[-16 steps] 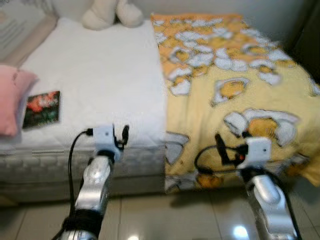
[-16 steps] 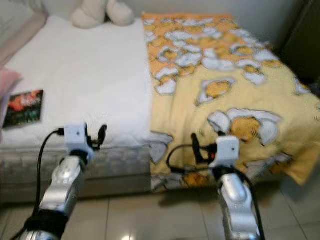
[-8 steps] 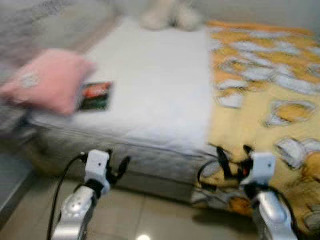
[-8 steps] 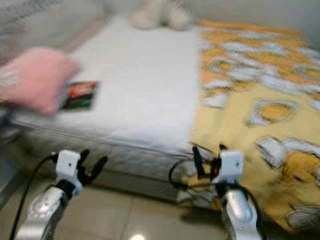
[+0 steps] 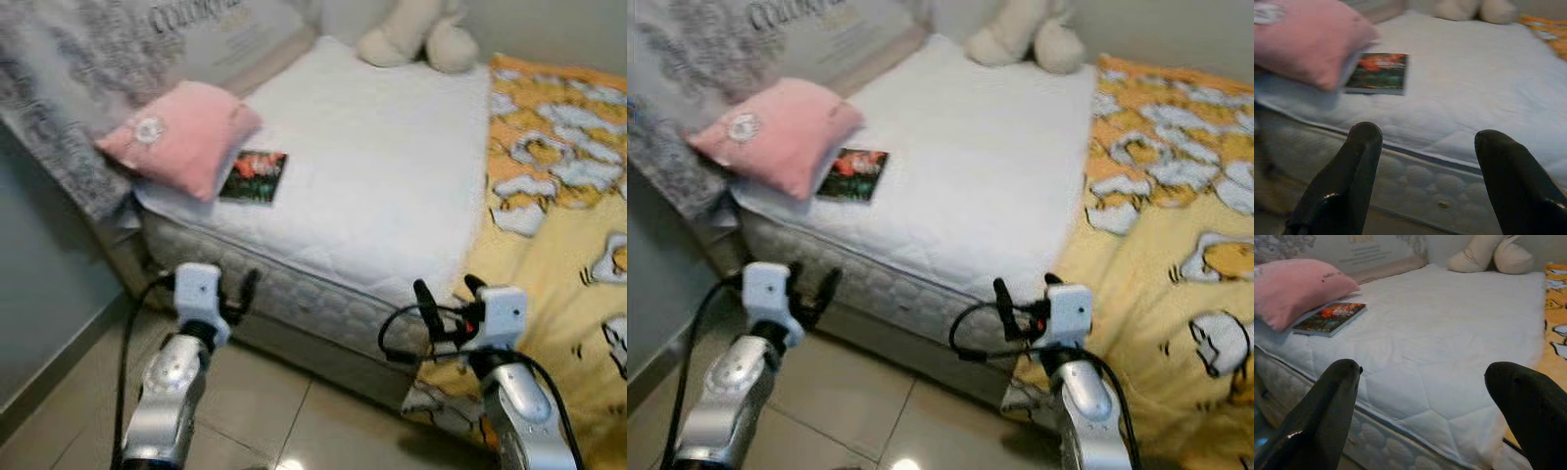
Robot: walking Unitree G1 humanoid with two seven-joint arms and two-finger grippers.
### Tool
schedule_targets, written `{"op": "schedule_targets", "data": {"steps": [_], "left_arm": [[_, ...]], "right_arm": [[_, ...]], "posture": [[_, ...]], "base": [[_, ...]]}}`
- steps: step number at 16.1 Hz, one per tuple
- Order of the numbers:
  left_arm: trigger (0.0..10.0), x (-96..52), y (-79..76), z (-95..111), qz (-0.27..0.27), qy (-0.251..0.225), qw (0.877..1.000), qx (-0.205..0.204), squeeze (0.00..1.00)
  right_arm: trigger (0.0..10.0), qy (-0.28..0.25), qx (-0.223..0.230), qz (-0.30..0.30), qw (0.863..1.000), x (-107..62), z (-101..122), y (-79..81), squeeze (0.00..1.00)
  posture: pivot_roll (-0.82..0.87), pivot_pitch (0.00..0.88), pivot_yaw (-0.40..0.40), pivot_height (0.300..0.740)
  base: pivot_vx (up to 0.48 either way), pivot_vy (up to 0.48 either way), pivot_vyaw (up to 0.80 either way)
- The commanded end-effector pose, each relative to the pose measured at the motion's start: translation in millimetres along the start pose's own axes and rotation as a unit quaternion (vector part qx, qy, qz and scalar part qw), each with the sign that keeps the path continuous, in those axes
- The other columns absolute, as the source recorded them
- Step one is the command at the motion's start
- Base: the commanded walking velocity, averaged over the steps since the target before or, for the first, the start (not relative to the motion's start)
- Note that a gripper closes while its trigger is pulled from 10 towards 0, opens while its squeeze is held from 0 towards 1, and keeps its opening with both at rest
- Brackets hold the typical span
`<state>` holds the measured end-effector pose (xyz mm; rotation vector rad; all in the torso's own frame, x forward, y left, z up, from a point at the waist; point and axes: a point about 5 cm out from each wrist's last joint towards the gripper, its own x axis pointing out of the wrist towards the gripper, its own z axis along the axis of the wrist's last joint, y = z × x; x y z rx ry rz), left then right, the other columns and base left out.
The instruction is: Clean up the room
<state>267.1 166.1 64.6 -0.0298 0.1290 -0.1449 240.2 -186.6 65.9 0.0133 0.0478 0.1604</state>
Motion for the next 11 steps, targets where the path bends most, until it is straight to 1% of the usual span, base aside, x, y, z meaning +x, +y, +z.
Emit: {"op": "schedule_targets", "data": {"steps": [1, 2, 3, 5, 6, 8, 9, 10, 11], "left_arm": [[10.0, 4.3, -6.4, 1, 0.005, 0.004, 1.000, -0.004, 0.00], [10.0, 7.4, -10.9, 2, 0.009, 0.001, 1.000, -0.007, 0.00], [10.0, 9.9, -11.6, 2, 0.017, 0.000, 1.000, 0.003, 0.00], [10.0, 10.6, -12.3, 3, 0.011, -0.005, 1.000, 0.005, 0.00], [10.0, 6.8, -12.7, 0, -0.005, -0.003, 1.000, 0.007, 0.00], [10.0, 2.8, -12.7, -4, -0.012, 0.001, 1.000, 0.005, 0.00], [10.0, 2.6, -13.9, -4, -0.013, -0.001, 1.000, 0.006, 0.00], [10.0, 3.7, -18.7, -4, -0.023, 0.001, 1.000, 0.012, 0.00], [10.0, 5.8, -19.0, -4, -0.016, 0.004, 1.000, 0.025, 0.00]], "right_arm": [[10.0, 0.001, -0.001, -0.006, 1.000, 2.0, 2, -4.8, 0.00], [10.0, 0.004, 0.002, -0.005, 1.000, 4.3, 1, -4.6, 0.00], [10.0, 0.007, 0.006, -0.008, 1.000, 7.6, 0, -6.7, 0.00], [10.0, 0.007, 0.006, -0.015, 1.000, 9.1, 0, -11.7, 0.00], [10.0, 0.007, 0.002, -0.026, 1.000, 6.0, 0, -16.4, 0.00], [10.0, 0.009, -0.001, -0.032, 0.999, 2.0, -2, -18.9, 0.00], [10.0, 0.010, 0.000, -0.033, 0.999, 1.1, -2, -19.1, 0.00], [10.0, 0.010, -0.001, -0.034, 0.999, -0.6, -2, -18.8, 0.00], [10.0, 0.011, -0.002, -0.033, 0.999, -1.4, -3, -18.4, 0.00]], "posture": [[-0.06, 0.000, 0.016, 0.740], [-0.06, 0.000, 0.003, 0.740], [-0.05, 0.000, -0.005, 0.740], [-0.04, 0.000, -0.015, 0.740], [-0.05, 0.000, -0.010, 0.740], [-0.06, 0.000, -0.005, 0.740], [-0.06, 0.000, -0.003, 0.740], [-0.07, 0.000, 0.003, 0.740], [-0.08, 0.000, 0.007, 0.740]], "base": [[0.296, -0.375, 0.48], [0.307, -0.364, 0.47], [0.307, -0.364, 0.47], [0.311, -0.360, 0.47], [0.311, -0.364, 0.47], [0.309, -0.366, 0.47], [0.311, -0.364, 0.47], [0.296, -0.375, 0.47], [0.000, 0.000, 0.47]]}}
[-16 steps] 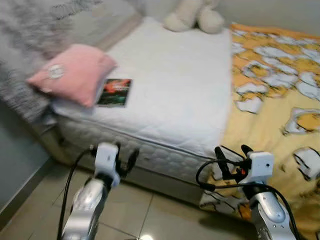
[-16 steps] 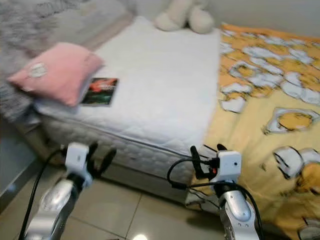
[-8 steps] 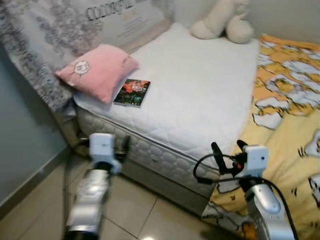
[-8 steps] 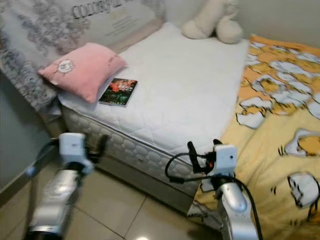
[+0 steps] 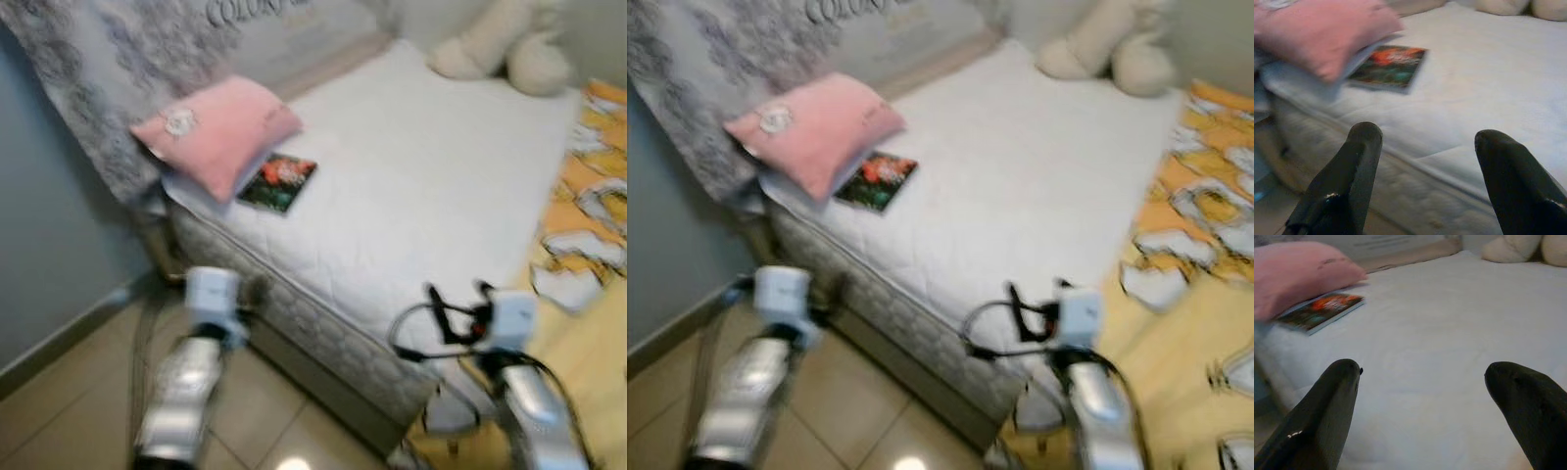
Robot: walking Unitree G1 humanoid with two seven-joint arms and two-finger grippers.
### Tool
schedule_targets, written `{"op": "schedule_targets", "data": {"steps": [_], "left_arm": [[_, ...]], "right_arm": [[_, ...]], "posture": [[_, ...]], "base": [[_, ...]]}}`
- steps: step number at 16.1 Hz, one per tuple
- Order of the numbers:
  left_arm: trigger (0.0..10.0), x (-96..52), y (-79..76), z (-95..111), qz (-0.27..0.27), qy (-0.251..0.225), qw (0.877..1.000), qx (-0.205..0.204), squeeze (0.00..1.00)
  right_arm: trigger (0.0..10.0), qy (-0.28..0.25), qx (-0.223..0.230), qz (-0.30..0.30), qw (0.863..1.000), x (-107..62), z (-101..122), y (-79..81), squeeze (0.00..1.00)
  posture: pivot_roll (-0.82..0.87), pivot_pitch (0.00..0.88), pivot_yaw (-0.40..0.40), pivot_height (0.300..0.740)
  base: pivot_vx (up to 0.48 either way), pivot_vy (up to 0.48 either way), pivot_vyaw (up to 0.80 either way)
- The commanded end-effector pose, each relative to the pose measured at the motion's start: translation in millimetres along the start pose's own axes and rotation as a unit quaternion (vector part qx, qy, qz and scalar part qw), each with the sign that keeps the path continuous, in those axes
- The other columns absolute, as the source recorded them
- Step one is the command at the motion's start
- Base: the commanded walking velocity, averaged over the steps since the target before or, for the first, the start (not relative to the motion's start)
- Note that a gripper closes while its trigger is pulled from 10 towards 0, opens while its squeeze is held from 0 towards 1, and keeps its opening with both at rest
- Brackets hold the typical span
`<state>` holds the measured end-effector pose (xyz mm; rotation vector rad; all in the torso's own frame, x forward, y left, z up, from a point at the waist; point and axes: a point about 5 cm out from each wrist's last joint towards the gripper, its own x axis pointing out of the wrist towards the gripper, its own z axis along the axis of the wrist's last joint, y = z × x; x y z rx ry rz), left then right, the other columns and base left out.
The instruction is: Clean up the room
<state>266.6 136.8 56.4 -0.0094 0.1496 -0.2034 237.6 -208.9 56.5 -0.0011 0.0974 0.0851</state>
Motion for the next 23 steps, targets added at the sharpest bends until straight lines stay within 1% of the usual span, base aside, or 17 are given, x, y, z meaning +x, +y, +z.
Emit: {"op": "schedule_targets", "data": {"steps": [1, 3, 4, 7, 9, 11, 12, 13, 14, 15, 16, 17, 18, 19, 21, 22, 23], "left_arm": [[10.0, 1.8, 10.2, 5, 0.019, -0.005, 1.000, 0.023, 0.00], [10.0, 7.3, 11.6, 15, 0.009, -0.029, 0.999, 0.029, 0.00], [10.0, 7.6, 11.3, 16, 0.006, -0.030, 0.999, 0.030, 0.00], [10.0, 5.4, 8.6, 13, -0.001, -0.021, 0.999, 0.030, 0.00], [10.0, 1.7, 4.6, 11, -0.015, -0.018, 0.999, 0.032, 0.00], [10.0, -1.2, 5.3, 12, -0.017, -0.018, 0.999, 0.025, 0.00], [10.0, -1.5, 3.8, 15, -0.019, -0.027, 0.999, 0.023, 0.00], [10.0, -1.8, 5.0, 16, -0.012, -0.032, 0.999, 0.009, 0.00], [10.0, -0.8, 12.3, 15, 0.018, -0.024, 0.999, -0.031, 0.00], [10.0, 0.8, 18.1, 13, 0.047, -0.015, 0.996, -0.076, 0.00], [10.0, 1.5, 19.1, 13, 0.055, -0.013, 0.994, -0.091, 0.00], [10.0, 2.4, 16.1, 16, 0.046, -0.020, 0.995, -0.086, 0.00], [10.0, 3.6, 10.9, 18, 0.033, -0.028, 0.997, -0.068, 0.00], [10.0, 5.0, 9.8, 19, 0.033, -0.032, 0.997, -0.064, 0.00], [10.0, 5.4, 9.8, 20, 0.032, -0.031, 0.998, -0.033, 0.00], [10.0, 5.7, 8.8, 20, 0.026, -0.029, 0.999, -0.022, 0.00], [10.0, 7.1, 7.2, 16, 0.025, -0.012, 1.000, -0.001, 0.00]], "right_arm": [[10.0, -0.014, 0.002, 0.005, 1.000, 3.5, 6, 4.0, 0.00], [10.0, -0.014, 0.000, 0.005, 1.000, 1.1, 6, 5.5, 0.00], [10.0, -0.013, 0.001, 0.004, 1.000, 0.3, 5, 5.3, 0.00], [10.0, -0.006, 0.008, -0.005, 1.000, -4.7, 1, 3.4, 0.00], [10.0, -0.002, 0.008, -0.005, 1.000, -8.9, -1, 4.7, 0.00], [10.0, 0.001, 0.008, -0.004, 1.000, -13.6, -3, 7.3, 0.00], [10.0, 0.002, 0.007, 0.000, 1.000, -14.8, -3, 9.9, 0.00], [10.0, 0.006, 0.007, 0.002, 1.000, -15.7, -6, 11.2, 0.00], [10.0, 0.009, 0.007, 0.003, 1.000, -15.3, -7, 11.4, 0.00], [10.0, 0.011, 0.007, 0.003, 1.000, -14.2, -7, 10.2, 0.00], [10.0, 0.011, 0.007, 0.003, 1.000, -13.7, -7, 9.0, 0.00], [10.0, 0.011, 0.006, 0.004, 1.000, -9.7, -6, 7.5, 0.00], [10.0, 0.009, 0.003, 0.006, 1.000, -4.6, -4, 5.0, 0.00], [10.0, 0.006, 0.001, 0.009, 1.000, -0.4, -2, 3.6, 0.00], [10.0, 0.005, 0.000, 0.017, 1.000, 4.0, -1, 4.9, 0.00], [10.0, 0.005, -0.001, 0.020, 1.000, 4.6, -1, 6.3, 0.00], [10.0, 0.005, -0.002, 0.026, 1.000, 5.1, -1, 8.5, 0.00]], "posture": [[-0.08, 0.000, 0.008, 0.740], [-0.09, 0.000, 0.016, 0.740], [-0.09, 0.000, 0.017, 0.740], [-0.09, 0.000, 0.025, 0.740], [-0.09, 0.000, 0.031, 0.740], [-0.09, 0.000, 0.033, 0.740], [-0.09, 0.000, 0.032, 0.740], [-0.09, 0.000, 0.033, 0.740], [-0.09, 0.000, 0.031, 0.740], [-0.09, 0.000, 0.030, 0.740], [-0.09, 0.000, 0.030, 0.740], [-0.07, 0.000, 0.017, 0.740], [-0.07, 0.000, 0.011, 0.740], [-0.06, 0.000, 0.004, 0.740], [-0.05, 0.000, -0.006, 0.740], [-0.04, 0.000, -0.009, 0.740], [-0.05, 0.000, -0.006, 0.740]], "base": [[0.000, 0.000, 0.47], [0.000, 0.000, 0.47], [0.000, 0.000, 0.47], [0.000, 0.000, 0.47], [0.000, 0.000, 0.47], [0.000, 0.000, 0.47], [0.000, 0.000, 0.48], [0.439, 0.000, 0.47], [0.292, 0.382, 0.47], [0.274, 0.394, 0.46], [0.266, 0.401, 0.47], [0.000, 0.439, 0.47], [0.000, 0.439, 0.47], [0.000, 0.431, 0.47], [0.343, 0.321, 0.47], [0.435, 0.000, 0.48], [0.000, 0.000, 0.47]]}}
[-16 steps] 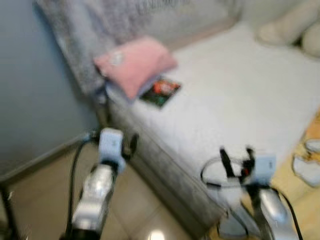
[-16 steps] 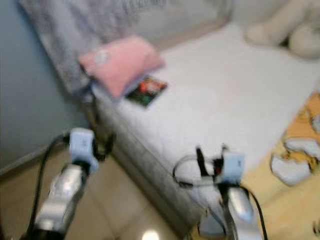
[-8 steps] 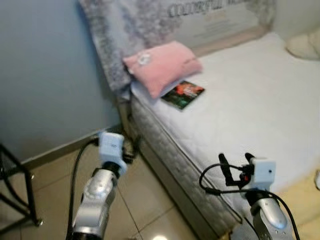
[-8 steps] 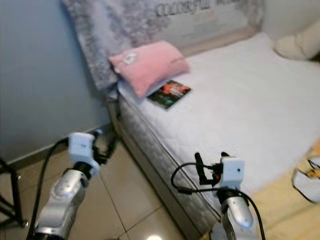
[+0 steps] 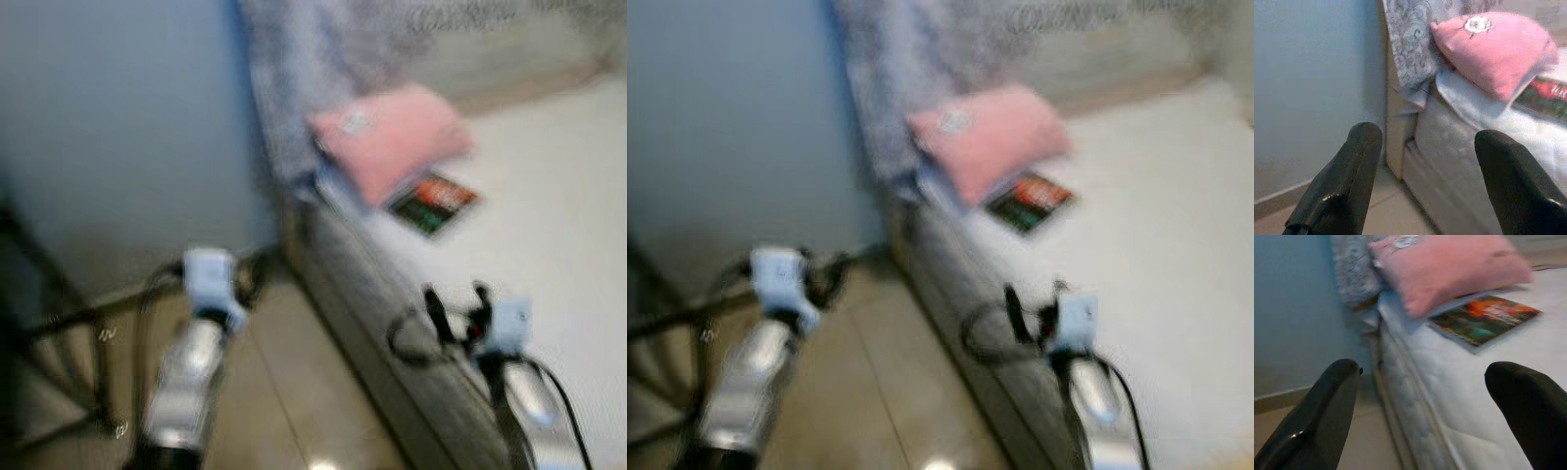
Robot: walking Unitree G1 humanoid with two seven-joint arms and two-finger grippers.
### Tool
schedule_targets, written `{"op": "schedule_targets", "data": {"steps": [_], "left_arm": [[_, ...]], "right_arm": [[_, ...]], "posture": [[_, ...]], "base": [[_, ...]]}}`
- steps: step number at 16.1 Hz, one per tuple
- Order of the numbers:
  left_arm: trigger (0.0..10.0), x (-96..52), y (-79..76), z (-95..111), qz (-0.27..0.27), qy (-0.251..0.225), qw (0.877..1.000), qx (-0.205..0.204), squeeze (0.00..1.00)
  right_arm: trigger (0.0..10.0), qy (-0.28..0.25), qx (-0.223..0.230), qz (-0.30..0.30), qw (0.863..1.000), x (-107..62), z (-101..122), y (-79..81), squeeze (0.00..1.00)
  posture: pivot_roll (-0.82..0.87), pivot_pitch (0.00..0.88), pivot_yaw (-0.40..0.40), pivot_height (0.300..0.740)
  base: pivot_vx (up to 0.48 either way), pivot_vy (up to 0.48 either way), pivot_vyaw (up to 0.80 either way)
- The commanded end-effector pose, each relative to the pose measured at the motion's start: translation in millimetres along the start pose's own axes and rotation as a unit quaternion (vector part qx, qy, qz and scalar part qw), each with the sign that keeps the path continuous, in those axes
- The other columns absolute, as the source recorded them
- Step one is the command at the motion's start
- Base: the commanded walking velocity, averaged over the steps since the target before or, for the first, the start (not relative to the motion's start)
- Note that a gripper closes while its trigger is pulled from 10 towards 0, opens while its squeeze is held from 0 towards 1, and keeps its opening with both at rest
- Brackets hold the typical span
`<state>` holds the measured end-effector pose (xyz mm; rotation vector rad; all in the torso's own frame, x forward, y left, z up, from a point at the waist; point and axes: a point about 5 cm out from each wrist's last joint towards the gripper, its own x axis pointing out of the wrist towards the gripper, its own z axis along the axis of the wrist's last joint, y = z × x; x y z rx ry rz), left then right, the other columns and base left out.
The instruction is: Clean up the room
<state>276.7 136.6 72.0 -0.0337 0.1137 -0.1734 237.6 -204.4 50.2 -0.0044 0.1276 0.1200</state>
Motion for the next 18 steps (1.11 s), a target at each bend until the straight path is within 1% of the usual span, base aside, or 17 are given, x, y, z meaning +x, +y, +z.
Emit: {"op": "schedule_targets", "data": {"steps": [1, 3, 4, 5, 6, 7, 8, 9, 10, 11, 13, 14, 16, 18], "left_arm": [[10.0, 1.0, 5.1, -2, 0.011, 0.012, 1.000, 0.023, 0.00], [10.0, 1.8, 8.2, -2, 0.025, 0.009, 0.999, 0.034, 0.00], [10.0, -1.6, 14.8, -4, 0.036, 0.014, 0.999, 0.033, 0.00], [10.0, -8.3, 21.7, -9, 0.036, 0.021, 0.998, 0.054, 0.00], [10.0, -20.3, 26.4, -13, 0.009, 0.022, 0.995, 0.095, 0.00], [10.0, -30.8, 27.7, -16, -0.025, 0.020, 0.992, 0.118, 0.00], [10.0, -34.7, 25.5, -18, -0.061, 0.028, 0.992, 0.104, 0.00], [10.0, -32.6, 22.1, -22, -0.087, 0.048, 0.992, 0.082, 0.00], [10.0, -23.4, 19.2, -13, -0.068, 0.021, 0.995, 0.074, 0.00], [10.0, -21.2, 17.4, -10, -0.067, 0.014, 0.995, 0.071, 0.00], [10.0, -11.3, 9.5, -1, -0.047, -0.003, 0.997, 0.055, 0.00], [10.0, -8.7, 9.3, 0, -0.041, -0.004, 0.998, 0.050, 0.00], [10.0, -6.4, 10.3, -2, -0.039, 0.004, 0.998, 0.043, 0.00], [10.0, -5.7, 13.2, -2, -0.033, 0.006, 0.999, 0.039, 0.00]], "right_arm": [[10.0, -0.009, 0.000, 0.010, 1.000, 4.1, 4, 3.6, 0.01], [10.0, -0.005, 0.005, 0.011, 1.000, 4.8, 0, 5.3, 0.02], [10.0, -0.005, 0.010, 0.015, 1.000, 4.6, -1, 9.0, 0.02], [10.0, -0.007, 0.015, 0.012, 1.000, 2.7, -2, 11.0, 0.02], [10.0, -0.008, 0.022, 0.002, 1.000, -3.7, -4, 9.7, 0.02], [10.0, -0.005, 0.028, -0.003, 1.000, -10.8, -8, 10.3, 0.03], [10.0, 0.005, 0.025, 0.004, 1.000, -17.3, -13, 14.0, 0.04], [10.0, 0.009, 0.025, 0.001, 1.000, -20.8, -16, 15.4, 0.04], [10.0, 0.010, 0.025, 0.003, 1.000, -21.0, -16, 18.1, 0.07], [10.0, 0.010, 0.025, 0.003, 1.000, -20.2, -16, 18.6, 0.07], [10.0, 0.021, 0.026, -0.020, 0.999, -8.8, -14, 13.1, 0.01], [10.0, 0.015, 0.020, -0.025, 0.999, -5.3, -10, 10.3, 0.00], [10.0, 0.005, 0.025, -0.033, 0.999, -2.0, -5, 4.8, 0.00], [10.0, 0.002, 0.021, -0.038, 0.999, 0.0, -4, 4.6, 0.00]], "posture": [[-0.05, 0.000, -0.006, 0.740], [-0.03, 0.000, -0.013, 0.740], [-0.02, 0.000, -0.016, 0.740], [-0.02, 0.000, -0.014, 0.740], [-0.02, 0.000, -0.013, 0.740], [-0.02, 0.000, -0.008, 0.740], [-0.01, 0.000, -0.010, 0.740], [-0.01, 0.000, -0.016, 0.740], [-0.02, 0.000, -0.012, 0.740], [-0.02, 0.000, -0.012, 0.740], [-0.03, 0.000, -0.013, 0.740], [-0.03, 0.000, -0.013, 0.740], [-0.04, 0.000, -0.012, 0.740], [-0.03, 0.000, -0.009, 0.740]], "base": [[0.000, 0.000, 0.47], [0.000, 0.000, 0.48], [0.000, 0.000, 0.46], [0.000, 0.000, 0.47], [0.000, 0.000, 0.46], [0.000, 0.000, 0.46], [0.000, 0.000, 0.47], [0.000, 0.000, 0.47], [0.000, 0.000, 0.47], [0.000, 0.000, 0.47], [0.480, 0.000, 0.00], [0.480, 0.000, 0.00], [0.480, 0.000, 0.00], [0.480, 0.000, 0.00]]}}
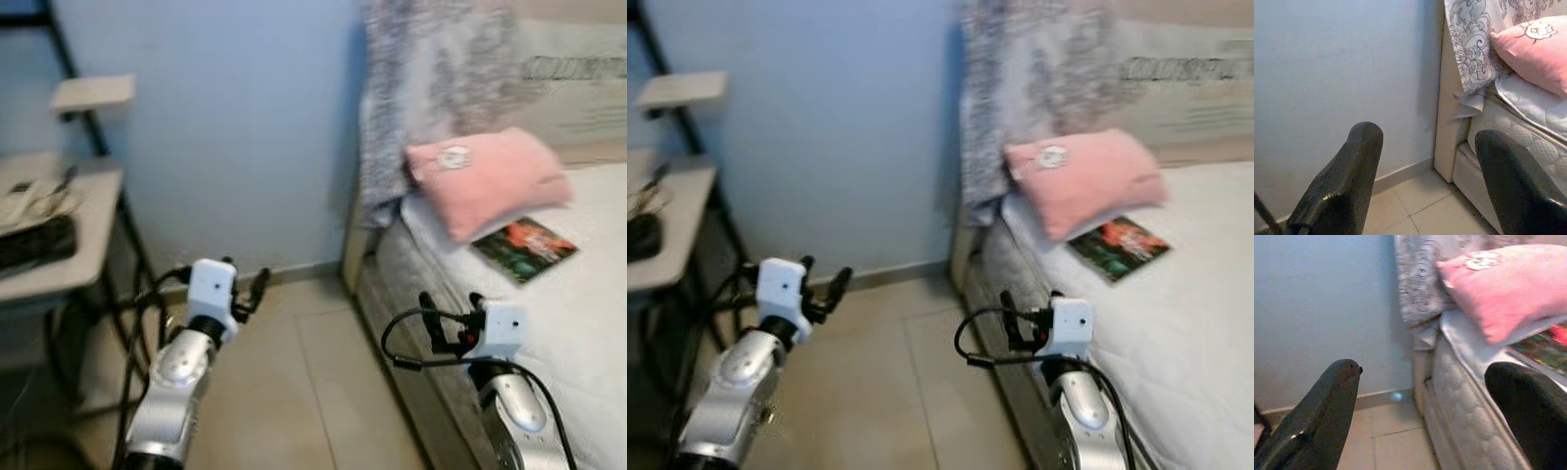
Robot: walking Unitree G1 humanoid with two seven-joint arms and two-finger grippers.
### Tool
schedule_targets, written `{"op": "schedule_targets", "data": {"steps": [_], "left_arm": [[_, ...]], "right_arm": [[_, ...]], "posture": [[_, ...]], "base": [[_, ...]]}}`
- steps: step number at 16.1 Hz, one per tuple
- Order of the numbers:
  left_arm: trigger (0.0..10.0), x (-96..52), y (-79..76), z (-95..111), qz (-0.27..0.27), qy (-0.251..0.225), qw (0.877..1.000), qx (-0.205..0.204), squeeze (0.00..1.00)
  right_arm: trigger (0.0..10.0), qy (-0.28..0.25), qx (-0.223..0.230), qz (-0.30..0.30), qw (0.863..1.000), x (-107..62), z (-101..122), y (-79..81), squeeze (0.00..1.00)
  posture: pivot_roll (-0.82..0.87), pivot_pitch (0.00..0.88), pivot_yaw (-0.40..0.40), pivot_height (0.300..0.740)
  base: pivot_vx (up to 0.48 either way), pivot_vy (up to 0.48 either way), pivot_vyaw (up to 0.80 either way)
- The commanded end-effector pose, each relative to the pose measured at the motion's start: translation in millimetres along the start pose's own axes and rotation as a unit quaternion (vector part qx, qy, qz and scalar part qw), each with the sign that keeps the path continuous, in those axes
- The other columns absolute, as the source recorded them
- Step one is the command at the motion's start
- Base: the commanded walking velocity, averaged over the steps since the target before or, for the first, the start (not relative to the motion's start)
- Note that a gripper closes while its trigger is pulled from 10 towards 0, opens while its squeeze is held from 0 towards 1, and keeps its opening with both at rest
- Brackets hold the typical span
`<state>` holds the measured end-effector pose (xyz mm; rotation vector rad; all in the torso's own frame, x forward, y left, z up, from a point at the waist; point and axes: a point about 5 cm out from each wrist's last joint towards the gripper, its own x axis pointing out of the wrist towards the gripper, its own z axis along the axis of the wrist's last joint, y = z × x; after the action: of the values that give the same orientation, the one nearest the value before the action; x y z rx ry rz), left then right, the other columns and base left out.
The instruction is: Clean up the room
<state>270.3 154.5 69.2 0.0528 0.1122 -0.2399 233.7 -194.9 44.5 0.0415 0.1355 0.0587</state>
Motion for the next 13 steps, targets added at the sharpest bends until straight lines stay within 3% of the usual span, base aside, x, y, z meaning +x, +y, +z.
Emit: {"op": "schedule_targets", "data": {"steps": [1, 7, 13], "left_arm": [[10.0, 4.5, -1.6, 1, 0.000, 0.003, 1.000, -0.007, 0.00], [10.0, 11.3, 0.4, 3, 0.009, -0.002, 1.000, -0.010, 0.00], [10.0, 18.4, 7.4, 7, 0.007, -0.003, 1.000, -0.002, 0.00]], "right_arm": [[10.0, -0.003, -0.002, -0.011, 1.000, 3.3, 3, -3.9, 0.00], [10.0, -0.007, -0.006, -0.007, 1.000, 6.5, 4, 0.2, 0.00], [10.0, -0.011, -0.006, -0.011, 1.000, 11.2, 5, 3.1, 0.00]], "posture": [[-0.03, 0.000, -0.009, 0.740], [-0.03, 0.000, -0.004, 0.740], [-0.03, 0.000, 0.001, 0.740]], "base": [[0.480, 0.000, 0.00], [0.480, 0.000, 0.52], [0.480, 0.000, 0.00]]}}
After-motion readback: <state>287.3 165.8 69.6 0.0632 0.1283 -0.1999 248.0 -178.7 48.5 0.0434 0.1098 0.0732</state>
